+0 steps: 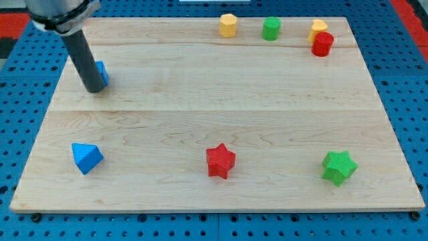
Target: Move the blue cube up and right
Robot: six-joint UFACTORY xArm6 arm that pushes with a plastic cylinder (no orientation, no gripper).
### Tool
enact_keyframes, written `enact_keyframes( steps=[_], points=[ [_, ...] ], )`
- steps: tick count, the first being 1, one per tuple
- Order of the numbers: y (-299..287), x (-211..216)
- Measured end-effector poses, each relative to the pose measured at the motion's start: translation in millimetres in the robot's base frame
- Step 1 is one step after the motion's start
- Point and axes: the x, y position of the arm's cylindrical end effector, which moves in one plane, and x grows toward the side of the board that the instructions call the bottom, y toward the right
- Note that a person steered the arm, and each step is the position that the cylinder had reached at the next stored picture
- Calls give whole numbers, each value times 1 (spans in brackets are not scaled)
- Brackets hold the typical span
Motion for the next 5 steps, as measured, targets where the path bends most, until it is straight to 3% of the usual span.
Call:
enact_keyframes(
  steps=[2, 4, 5],
  points=[
    [0, -48],
    [-27, -21],
    [-43, -28]
  ],
)
